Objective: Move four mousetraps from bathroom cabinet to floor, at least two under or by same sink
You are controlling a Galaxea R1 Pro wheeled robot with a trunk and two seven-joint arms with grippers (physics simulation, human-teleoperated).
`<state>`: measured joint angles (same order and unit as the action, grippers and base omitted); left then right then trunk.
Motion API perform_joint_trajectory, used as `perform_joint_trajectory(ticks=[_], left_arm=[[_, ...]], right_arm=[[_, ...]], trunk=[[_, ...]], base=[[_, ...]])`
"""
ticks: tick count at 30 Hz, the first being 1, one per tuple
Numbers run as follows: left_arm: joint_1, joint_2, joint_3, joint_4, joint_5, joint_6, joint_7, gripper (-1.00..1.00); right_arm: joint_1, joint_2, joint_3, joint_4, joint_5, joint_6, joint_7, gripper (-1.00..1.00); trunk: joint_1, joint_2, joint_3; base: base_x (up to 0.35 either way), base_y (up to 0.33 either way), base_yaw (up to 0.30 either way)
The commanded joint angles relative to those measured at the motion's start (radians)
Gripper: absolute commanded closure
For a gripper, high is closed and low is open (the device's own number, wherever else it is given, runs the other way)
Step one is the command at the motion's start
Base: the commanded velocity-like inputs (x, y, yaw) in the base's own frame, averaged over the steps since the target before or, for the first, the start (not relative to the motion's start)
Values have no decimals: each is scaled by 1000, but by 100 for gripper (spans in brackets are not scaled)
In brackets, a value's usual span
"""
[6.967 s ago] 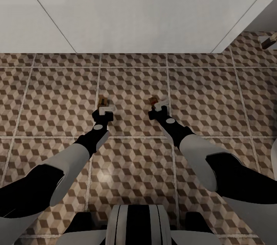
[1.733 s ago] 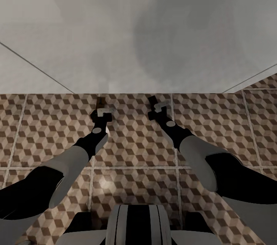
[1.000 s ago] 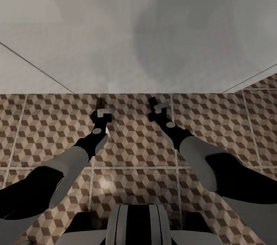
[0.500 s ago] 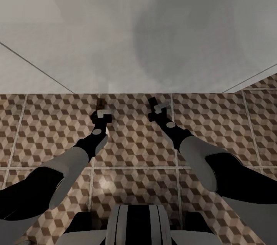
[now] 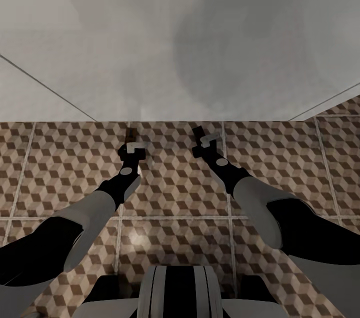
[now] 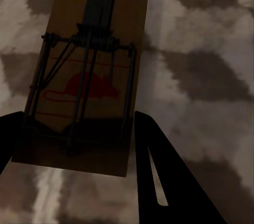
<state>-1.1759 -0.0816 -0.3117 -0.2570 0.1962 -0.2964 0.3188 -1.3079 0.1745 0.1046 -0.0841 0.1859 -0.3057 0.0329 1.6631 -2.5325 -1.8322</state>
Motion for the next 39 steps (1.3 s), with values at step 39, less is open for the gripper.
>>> perform_joint_trajectory(ticks=[39], left_arm=[[-1, -1, -9, 2, 6, -3, 8, 100]], right_arm=[[-1, 0, 4, 5, 0, -3, 1, 100]], trunk=[[0, 0, 0]], base=[[0, 0, 0]])
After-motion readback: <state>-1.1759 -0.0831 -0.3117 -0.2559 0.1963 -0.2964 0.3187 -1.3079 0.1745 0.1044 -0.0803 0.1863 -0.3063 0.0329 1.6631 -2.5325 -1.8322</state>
